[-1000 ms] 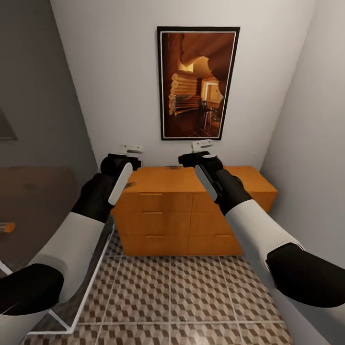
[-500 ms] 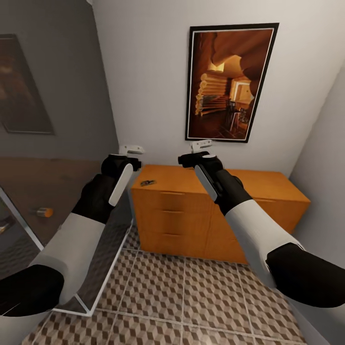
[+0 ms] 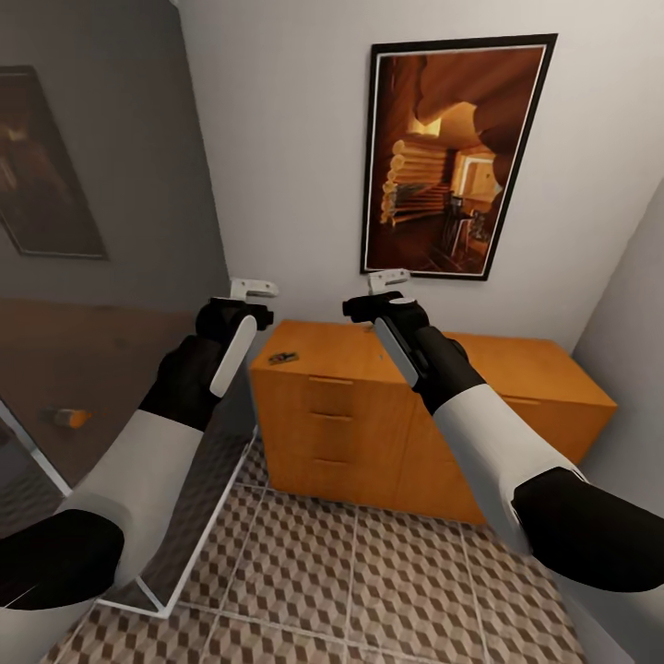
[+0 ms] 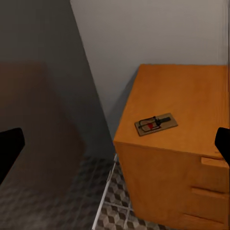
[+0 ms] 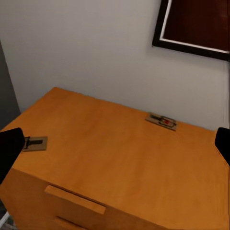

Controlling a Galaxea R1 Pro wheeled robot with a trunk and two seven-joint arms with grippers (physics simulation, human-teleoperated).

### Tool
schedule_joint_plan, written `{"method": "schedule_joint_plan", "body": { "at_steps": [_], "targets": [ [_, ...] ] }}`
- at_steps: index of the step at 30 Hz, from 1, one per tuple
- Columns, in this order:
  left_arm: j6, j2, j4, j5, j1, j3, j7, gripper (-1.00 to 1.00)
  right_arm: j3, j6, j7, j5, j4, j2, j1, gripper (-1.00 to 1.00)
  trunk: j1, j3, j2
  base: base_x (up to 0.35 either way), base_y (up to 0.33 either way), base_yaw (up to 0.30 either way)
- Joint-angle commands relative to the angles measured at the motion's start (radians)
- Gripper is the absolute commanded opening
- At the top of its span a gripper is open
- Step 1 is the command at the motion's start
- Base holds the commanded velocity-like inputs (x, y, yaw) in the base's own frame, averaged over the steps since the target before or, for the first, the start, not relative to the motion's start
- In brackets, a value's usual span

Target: Take the four mousetraps from the cabinet in the bathroom and place them on the bathroom floor. Make sure all four end up on the same floor surface, and ensure that at least two of them are either under or directly next to the same bathroom sink.

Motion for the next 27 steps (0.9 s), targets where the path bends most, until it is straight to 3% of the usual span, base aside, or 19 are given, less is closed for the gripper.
{"method": "schedule_joint_plan", "body": {
  "at_steps": [1,17,27],
  "targets": [
    [0.002,0.0,-0.001,0.011,-0.001,-0.002,0.01,1.0,0.003,0.003,-0.009,-0.011,-0.001,-0.001,-0.001,1.0,0.001,-0.001,-0.001,0.237,-0.229,0.006],
    [0.002,-0.001,-0.001,0.013,-0.001,-0.002,0.01,1.0,0.003,0.002,-0.008,-0.011,-0.001,0.0,0.0,1.0,0.001,-0.001,-0.001,0.245,-0.234,0.001],
    [0.002,-0.002,-0.011,0.013,-0.001,-0.003,0.01,1.0,0.003,0.003,-0.008,-0.011,-0.001,0.0,0.001,1.0,0.001,-0.001,-0.001,0.058,-0.054,0.0]
  ]
}}
